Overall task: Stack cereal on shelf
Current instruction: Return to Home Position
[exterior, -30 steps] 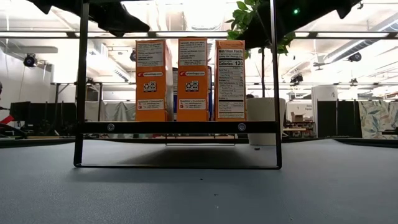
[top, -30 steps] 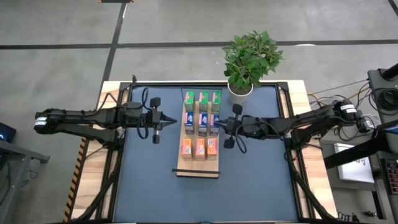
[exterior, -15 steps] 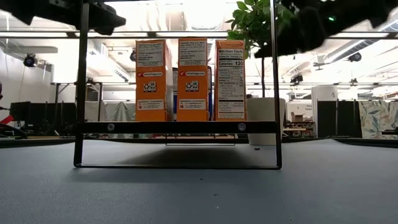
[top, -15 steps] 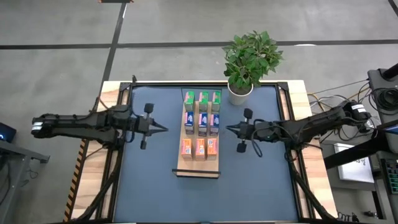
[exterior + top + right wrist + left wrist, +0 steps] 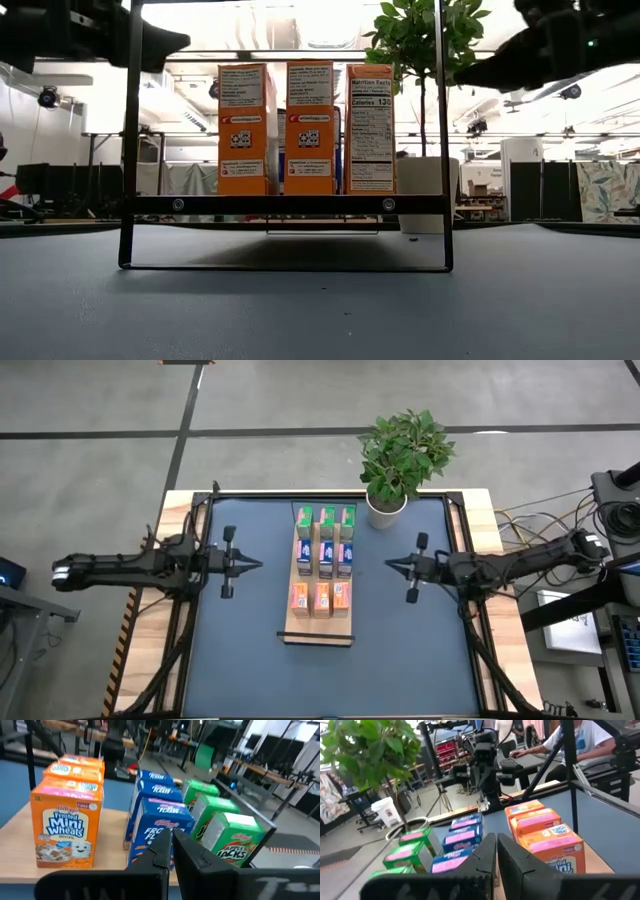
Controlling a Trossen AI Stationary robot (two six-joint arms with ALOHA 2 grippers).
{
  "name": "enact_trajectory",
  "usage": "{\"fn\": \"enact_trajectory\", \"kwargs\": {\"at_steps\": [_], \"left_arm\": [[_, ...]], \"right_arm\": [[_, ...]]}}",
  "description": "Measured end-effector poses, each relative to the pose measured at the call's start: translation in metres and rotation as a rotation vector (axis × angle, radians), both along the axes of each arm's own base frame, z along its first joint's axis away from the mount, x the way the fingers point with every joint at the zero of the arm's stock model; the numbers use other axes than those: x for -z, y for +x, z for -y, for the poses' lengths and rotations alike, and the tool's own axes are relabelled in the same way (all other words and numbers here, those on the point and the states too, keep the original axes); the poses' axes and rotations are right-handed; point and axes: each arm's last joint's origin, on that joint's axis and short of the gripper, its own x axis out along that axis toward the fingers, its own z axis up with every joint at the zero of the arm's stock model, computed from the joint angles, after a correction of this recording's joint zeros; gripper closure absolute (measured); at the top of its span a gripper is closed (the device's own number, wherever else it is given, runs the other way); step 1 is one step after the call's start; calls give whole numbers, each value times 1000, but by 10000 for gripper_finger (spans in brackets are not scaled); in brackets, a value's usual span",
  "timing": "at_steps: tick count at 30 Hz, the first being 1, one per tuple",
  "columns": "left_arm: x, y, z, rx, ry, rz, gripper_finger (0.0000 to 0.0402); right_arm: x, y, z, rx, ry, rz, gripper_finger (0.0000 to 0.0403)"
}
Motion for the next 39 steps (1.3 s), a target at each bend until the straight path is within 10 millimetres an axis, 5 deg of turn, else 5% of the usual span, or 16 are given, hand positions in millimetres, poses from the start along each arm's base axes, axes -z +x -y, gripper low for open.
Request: {"fn": "enact_trajectory", "kwargs": {"at_steps": [17,39], "left_arm": [[31,-1,-1,-14,-108,-2,402],[52,-2,-2,-14,-147,24,402]], "right_arm": [[8,-42,6,-8,-32,180,394],[3,-52,8,-4,-96,223,394]]}}
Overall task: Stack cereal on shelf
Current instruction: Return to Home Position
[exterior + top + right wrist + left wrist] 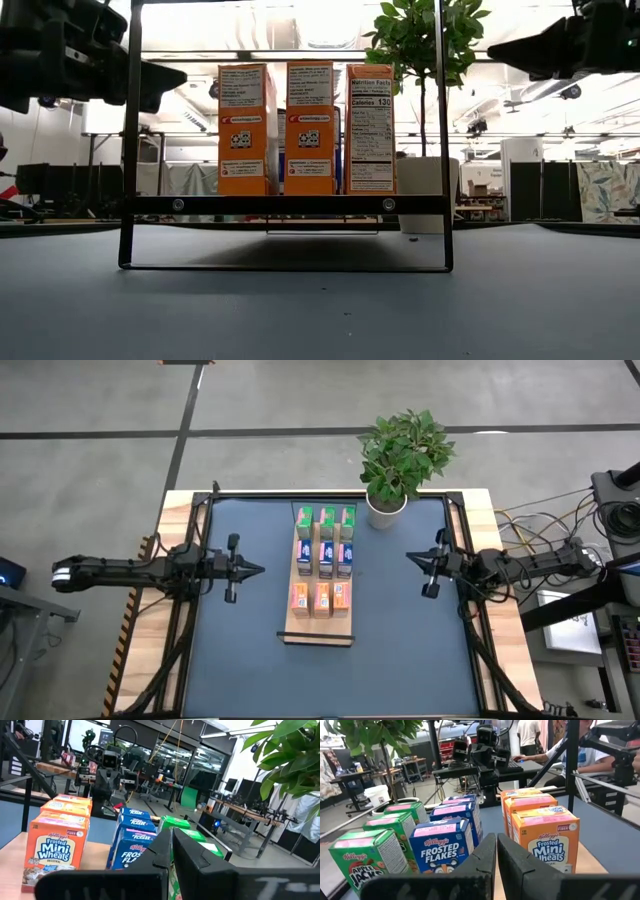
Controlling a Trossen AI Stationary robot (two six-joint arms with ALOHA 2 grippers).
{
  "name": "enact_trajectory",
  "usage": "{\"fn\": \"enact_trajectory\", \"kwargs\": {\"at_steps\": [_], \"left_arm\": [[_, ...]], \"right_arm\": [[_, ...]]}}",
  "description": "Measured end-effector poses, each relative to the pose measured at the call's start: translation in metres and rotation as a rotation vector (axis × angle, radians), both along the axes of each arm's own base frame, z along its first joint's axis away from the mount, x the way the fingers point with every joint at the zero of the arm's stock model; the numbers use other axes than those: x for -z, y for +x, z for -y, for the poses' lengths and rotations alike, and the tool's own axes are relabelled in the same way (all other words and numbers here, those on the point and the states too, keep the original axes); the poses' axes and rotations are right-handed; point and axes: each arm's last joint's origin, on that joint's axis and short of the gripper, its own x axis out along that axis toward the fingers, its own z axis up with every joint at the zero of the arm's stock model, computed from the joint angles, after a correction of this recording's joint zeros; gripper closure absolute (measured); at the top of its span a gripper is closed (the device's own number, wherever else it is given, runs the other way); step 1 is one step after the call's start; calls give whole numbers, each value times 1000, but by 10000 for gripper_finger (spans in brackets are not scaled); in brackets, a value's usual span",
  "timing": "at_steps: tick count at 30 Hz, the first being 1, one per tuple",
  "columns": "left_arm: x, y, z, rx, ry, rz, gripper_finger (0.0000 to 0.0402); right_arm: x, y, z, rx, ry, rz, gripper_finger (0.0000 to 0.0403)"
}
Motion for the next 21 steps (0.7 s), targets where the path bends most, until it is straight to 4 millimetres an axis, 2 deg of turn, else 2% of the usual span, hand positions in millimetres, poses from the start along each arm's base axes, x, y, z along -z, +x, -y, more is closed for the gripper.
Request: {"fn": "enact_trajectory", "kwargs": {"at_steps": [5,11,21], "left_arm": [[3,0,0,1,-22,-8,402],[19,-3,0,2,-22,10,402],[21,-4,0,1,-24,1,402]], "right_arm": [[0,0,-1,-20,9,1,394],[-5,-5,0,-33,19,57,394],[-2,-19,1,-57,33,55,394]]}}
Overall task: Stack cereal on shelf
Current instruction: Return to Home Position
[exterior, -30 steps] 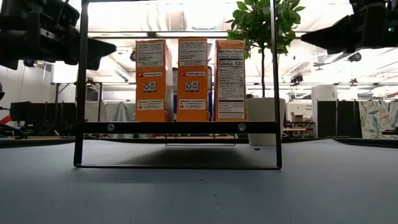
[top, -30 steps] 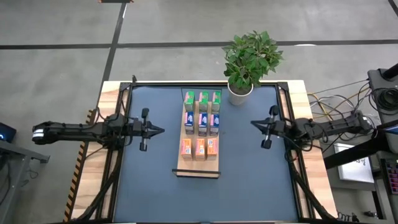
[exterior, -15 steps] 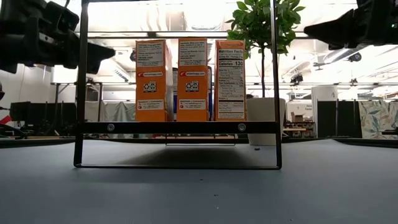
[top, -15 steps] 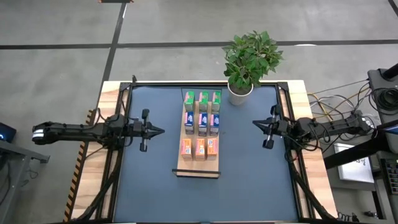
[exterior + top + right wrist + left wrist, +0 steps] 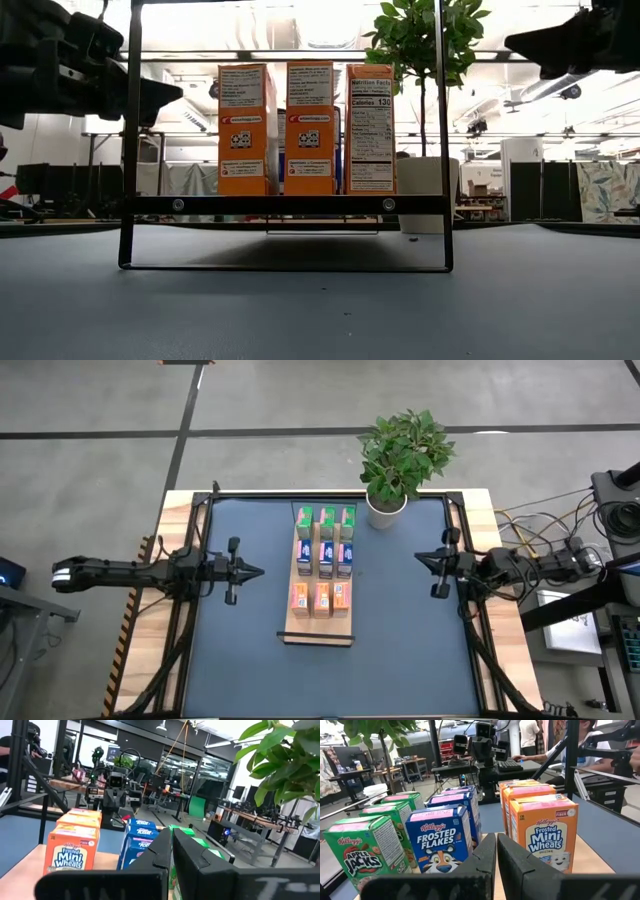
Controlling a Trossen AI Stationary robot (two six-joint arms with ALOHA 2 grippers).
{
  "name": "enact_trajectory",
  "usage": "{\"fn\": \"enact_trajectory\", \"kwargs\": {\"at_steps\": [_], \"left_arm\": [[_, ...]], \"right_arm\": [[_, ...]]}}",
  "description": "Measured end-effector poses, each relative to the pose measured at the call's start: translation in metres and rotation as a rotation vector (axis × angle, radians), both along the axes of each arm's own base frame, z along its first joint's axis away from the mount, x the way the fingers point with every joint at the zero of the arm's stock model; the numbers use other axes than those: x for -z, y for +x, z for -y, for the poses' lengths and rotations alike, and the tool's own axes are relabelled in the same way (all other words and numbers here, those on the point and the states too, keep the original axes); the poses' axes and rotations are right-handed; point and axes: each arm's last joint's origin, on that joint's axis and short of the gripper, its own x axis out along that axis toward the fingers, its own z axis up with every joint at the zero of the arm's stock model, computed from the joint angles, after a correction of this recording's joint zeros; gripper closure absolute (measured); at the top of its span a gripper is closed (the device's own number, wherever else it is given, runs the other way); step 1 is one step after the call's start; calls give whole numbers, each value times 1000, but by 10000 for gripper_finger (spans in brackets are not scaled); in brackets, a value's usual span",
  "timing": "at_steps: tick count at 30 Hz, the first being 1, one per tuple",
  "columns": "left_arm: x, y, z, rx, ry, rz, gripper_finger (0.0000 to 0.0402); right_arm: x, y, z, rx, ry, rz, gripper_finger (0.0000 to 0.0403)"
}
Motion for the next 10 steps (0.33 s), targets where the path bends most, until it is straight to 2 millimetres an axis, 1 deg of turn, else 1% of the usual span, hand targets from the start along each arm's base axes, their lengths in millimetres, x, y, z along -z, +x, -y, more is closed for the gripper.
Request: {"fn": "enact_trajectory", "kwargs": {"at_steps": [5,10], "left_arm": [[0,0,0,0,1,-2,402],[0,0,0,0,2,-3,402]], "right_arm": [[7,-5,0,-13,1,-25,394],[11,-4,0,-22,-4,-48,394]]}}
